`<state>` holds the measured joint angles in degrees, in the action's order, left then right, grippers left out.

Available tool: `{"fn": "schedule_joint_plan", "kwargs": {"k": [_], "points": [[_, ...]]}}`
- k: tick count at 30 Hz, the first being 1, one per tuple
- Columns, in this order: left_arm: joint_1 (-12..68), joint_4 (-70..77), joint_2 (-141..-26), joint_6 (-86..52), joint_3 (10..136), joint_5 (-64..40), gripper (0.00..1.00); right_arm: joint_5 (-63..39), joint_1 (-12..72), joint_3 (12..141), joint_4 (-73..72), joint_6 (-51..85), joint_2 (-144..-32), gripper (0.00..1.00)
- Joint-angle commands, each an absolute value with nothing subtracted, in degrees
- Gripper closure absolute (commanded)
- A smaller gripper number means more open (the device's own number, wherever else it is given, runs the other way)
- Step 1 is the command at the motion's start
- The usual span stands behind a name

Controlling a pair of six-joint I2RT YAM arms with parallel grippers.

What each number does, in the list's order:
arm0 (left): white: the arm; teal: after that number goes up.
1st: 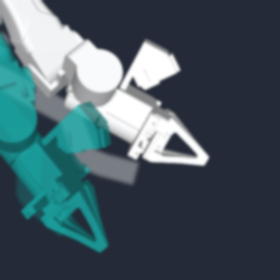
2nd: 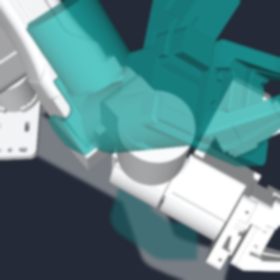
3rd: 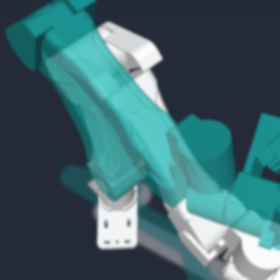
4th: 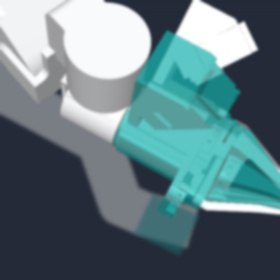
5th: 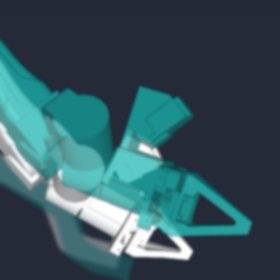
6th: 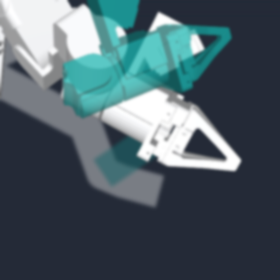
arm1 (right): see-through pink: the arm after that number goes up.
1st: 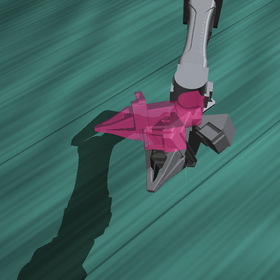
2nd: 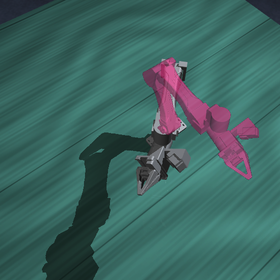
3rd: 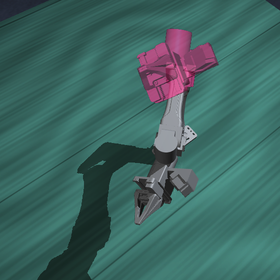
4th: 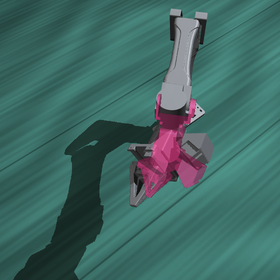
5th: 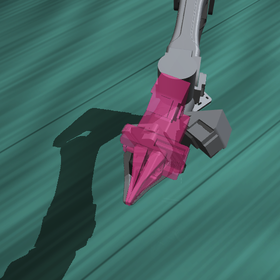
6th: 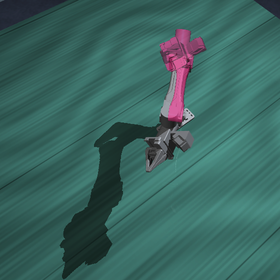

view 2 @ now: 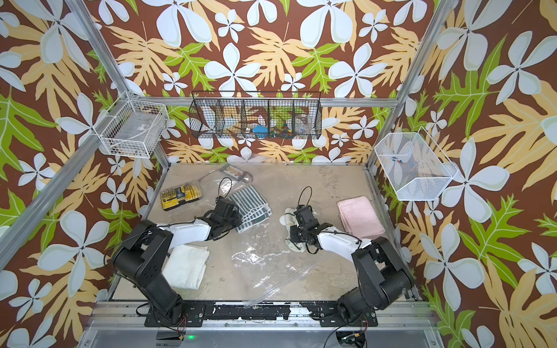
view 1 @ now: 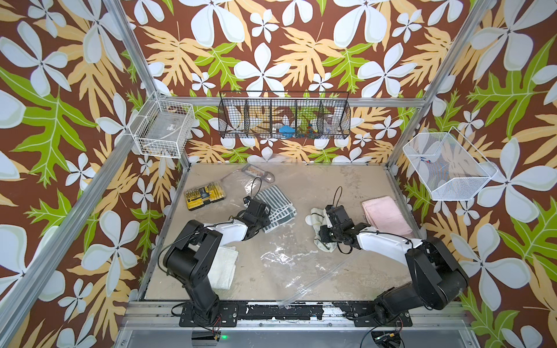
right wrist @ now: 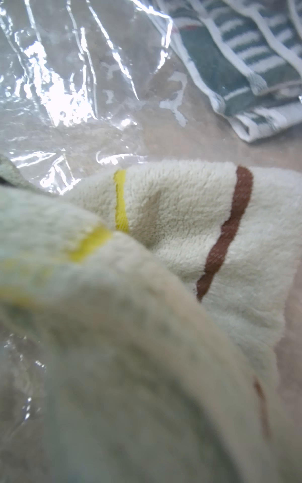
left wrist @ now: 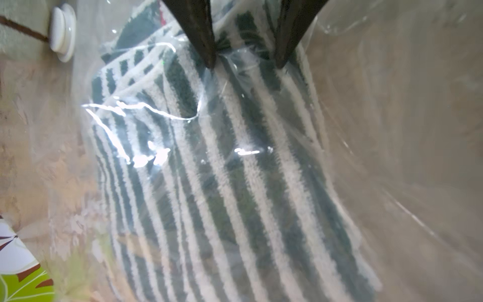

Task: Place the folded towel into the vacuum bag
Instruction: Adjust the vacuum bag at the center of the board.

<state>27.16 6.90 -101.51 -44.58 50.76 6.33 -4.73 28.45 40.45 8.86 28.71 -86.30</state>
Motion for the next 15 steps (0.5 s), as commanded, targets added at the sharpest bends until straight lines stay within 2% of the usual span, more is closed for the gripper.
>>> {"fn": "schedule_joint_plan", "kwargs": {"k": [1, 9, 15], "points": [[27.5, 6.7, -106.2, -41.9, 55.3, 1.2, 0.61, -13.4, 29.4, 38.9, 22.7, 33.2, -85.1, 0.9], [27.6, 0.0, -112.8, -36.1, 67.0, 0.3, 0.6, -13.1, 29.9, 38.5, 18.9, 34.3, -87.1, 0.91], [24.8, -3.6, -101.0, -32.7, 60.0, 2.3, 0.59, -9.2, 29.0, 45.5, 21.5, 30.7, -89.6, 0.91]]}}
